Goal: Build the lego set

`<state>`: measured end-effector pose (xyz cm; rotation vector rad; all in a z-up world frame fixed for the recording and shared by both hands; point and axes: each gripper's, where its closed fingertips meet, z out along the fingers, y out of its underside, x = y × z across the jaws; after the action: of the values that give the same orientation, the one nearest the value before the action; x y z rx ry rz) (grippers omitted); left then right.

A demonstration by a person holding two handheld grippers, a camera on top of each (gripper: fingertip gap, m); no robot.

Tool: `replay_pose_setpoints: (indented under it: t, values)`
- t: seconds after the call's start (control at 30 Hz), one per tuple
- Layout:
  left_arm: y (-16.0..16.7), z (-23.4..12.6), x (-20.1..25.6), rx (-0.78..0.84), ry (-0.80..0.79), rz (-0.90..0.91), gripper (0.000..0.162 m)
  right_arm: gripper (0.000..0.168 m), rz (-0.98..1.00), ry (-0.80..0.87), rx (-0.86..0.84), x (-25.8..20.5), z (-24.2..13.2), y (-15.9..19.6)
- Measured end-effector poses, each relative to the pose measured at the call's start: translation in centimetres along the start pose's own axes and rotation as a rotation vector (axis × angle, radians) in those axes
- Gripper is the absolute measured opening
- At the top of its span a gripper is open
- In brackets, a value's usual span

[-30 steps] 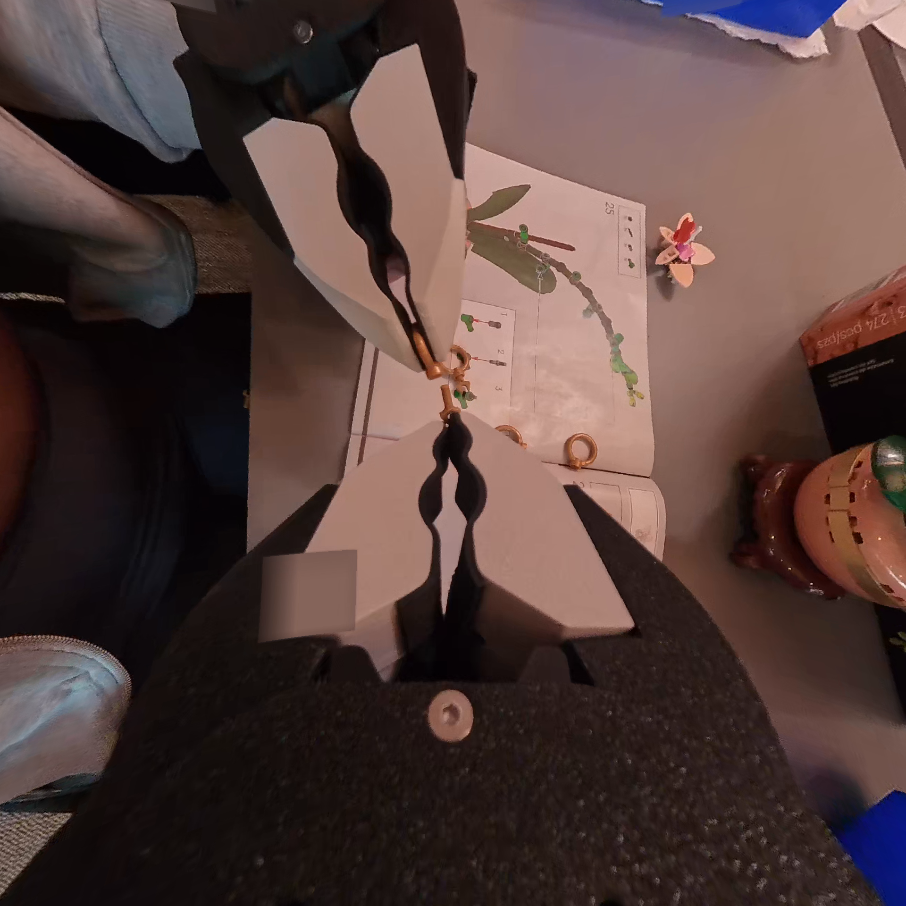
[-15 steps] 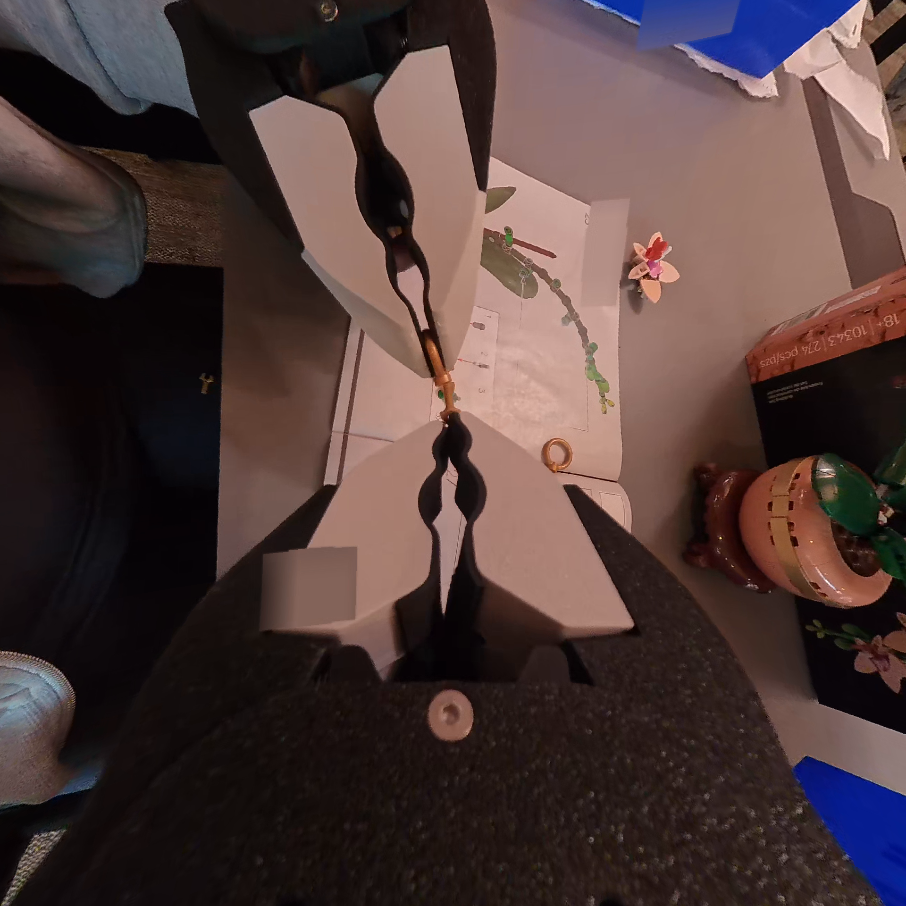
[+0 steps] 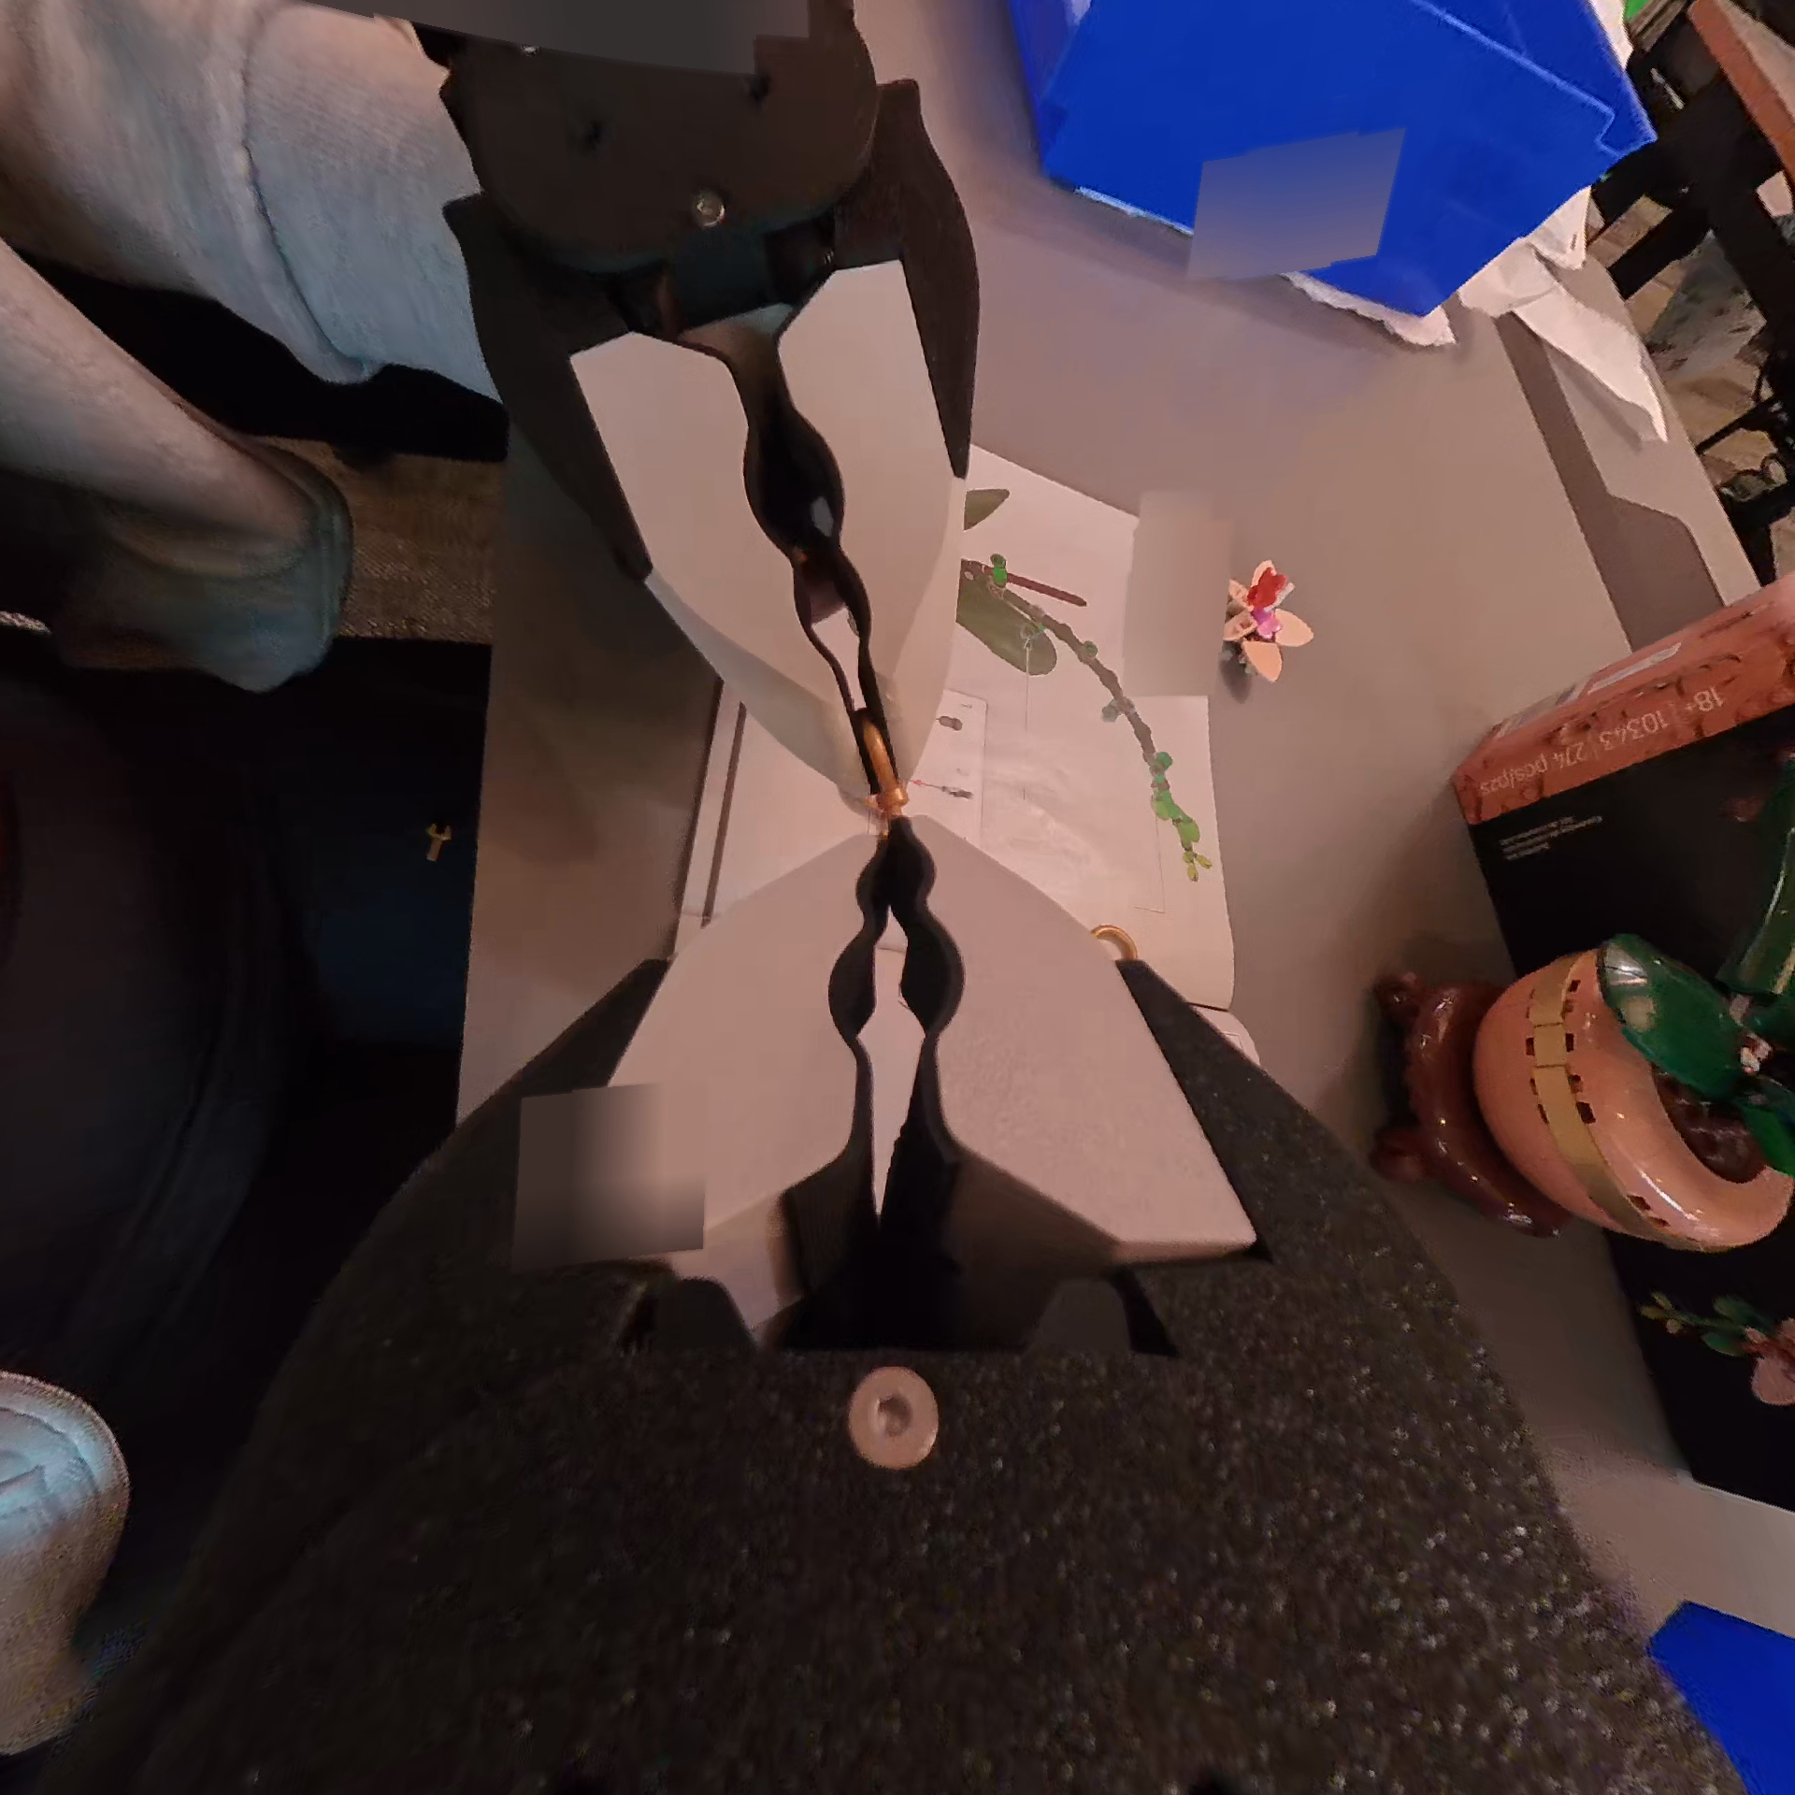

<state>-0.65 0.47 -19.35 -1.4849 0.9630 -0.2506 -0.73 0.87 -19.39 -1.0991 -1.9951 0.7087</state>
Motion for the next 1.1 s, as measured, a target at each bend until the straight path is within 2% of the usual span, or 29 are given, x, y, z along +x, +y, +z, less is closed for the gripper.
replay_pose_setpoints:
  t: [0.23, 0.4, 0.47, 0.53, 0.57, 0.67, 0.73, 0.87, 0.97, 1.1]
  values:
    - [-0.4, -0.1, 0.1, 0.034, 0.014, -0.014, 0.002, 0.0, 0.024, -0.005, 0.105, 0.1, -0.1, -0.9]
    - [-0.8, -0.4, -0.5, 0.067, -0.002, -0.056, 0.002, 0.0, 0.028, 0.004, 0.121, 0.7, -0.1, -1.2]
    - [-0.8, -0.5, -0.8, 0.071, -0.013, -0.079, 0.002, 0.0, 0.089, -0.019, 0.074, 1.1, -0.1, -0.1]
    - [-0.6, -0.5, -1.0, 0.056, -0.025, -0.08, 0.002, 0.028, 0.176, -0.069, 0.001, 1.2, -0.2, 2.1]
    - [-0.5, -0.5, -1.0, 0.052, -0.026, -0.076, 0.002, 0.031, 0.226, -0.135, -0.04, 0.7, -0.5, 3.3]
    - [-0.6, -0.5, -1.0, 0.056, -0.027, -0.08, 0.002, 0.028, 0.371, -0.267, -0.09, -0.5, -1.1, 5.0]
    - [-0.7, -0.6, -1.2, 0.067, -0.024, -0.098, 0.002, 0.023, 0.365, -0.299, -0.109, -1.2, -0.9, 5.4]
    - [-0.9, -0.9, -1.4, 0.083, -0.026, -0.121, 0.002, 0.008, 0.257, -0.241, -0.217, -1.0, 0.0, 5.7]
    - [-0.8, -0.9, -1.5, 0.076, -0.035, -0.12, 0.002, 0.013, 0.357, -0.183, -0.348, -1.6, 0.2, 5.9]
    - [-0.7, -1.1, -1.7, 0.08, -0.048, -0.133, 0.002, 0.023, 0.564, 0.115, -0.389, -0.9, 0.3, 6.5]
